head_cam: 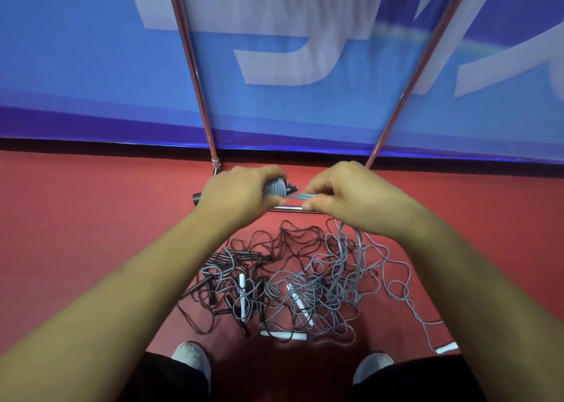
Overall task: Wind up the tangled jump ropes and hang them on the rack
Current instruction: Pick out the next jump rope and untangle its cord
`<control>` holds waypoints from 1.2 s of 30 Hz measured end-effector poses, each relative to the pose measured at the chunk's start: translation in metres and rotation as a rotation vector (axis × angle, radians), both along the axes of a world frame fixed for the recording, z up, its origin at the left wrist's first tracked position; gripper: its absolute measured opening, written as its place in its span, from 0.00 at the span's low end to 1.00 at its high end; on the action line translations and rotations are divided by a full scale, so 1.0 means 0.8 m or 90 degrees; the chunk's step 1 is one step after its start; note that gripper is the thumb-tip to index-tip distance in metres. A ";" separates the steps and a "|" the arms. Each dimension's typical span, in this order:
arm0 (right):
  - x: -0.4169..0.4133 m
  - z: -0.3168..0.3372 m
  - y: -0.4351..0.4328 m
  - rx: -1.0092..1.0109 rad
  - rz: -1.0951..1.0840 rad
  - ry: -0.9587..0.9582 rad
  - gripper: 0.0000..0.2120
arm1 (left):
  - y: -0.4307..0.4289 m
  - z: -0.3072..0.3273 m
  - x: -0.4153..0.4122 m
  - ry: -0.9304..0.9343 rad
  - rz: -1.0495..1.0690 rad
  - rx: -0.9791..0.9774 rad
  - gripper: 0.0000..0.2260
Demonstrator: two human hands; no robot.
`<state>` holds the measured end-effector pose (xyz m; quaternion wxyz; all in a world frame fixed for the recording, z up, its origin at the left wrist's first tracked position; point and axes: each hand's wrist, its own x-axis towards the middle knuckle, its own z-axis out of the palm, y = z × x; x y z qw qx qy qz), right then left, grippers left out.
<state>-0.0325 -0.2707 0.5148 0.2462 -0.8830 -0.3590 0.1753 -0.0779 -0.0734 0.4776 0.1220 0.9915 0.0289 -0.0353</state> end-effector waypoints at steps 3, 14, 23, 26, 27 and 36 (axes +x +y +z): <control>-0.001 -0.003 -0.001 0.047 -0.017 -0.011 0.05 | -0.008 0.003 -0.005 0.074 -0.129 0.020 0.26; 0.013 -0.001 -0.014 0.275 -0.184 0.074 0.03 | -0.021 -0.001 -0.012 -0.033 -0.169 -0.459 0.13; 0.015 -0.016 -0.013 0.217 -0.117 0.205 0.11 | -0.025 0.000 -0.006 -0.029 -0.032 -0.904 0.16; 0.015 -0.019 -0.011 0.207 -0.097 0.201 0.14 | -0.021 0.001 -0.003 0.009 -0.032 -1.027 0.16; 0.015 -0.021 -0.011 0.201 -0.089 0.194 0.14 | -0.021 0.001 -0.003 0.036 -0.032 -1.064 0.17; 0.015 -0.018 -0.009 0.230 -0.134 0.135 0.04 | -0.008 0.002 0.002 0.044 0.063 -1.121 0.14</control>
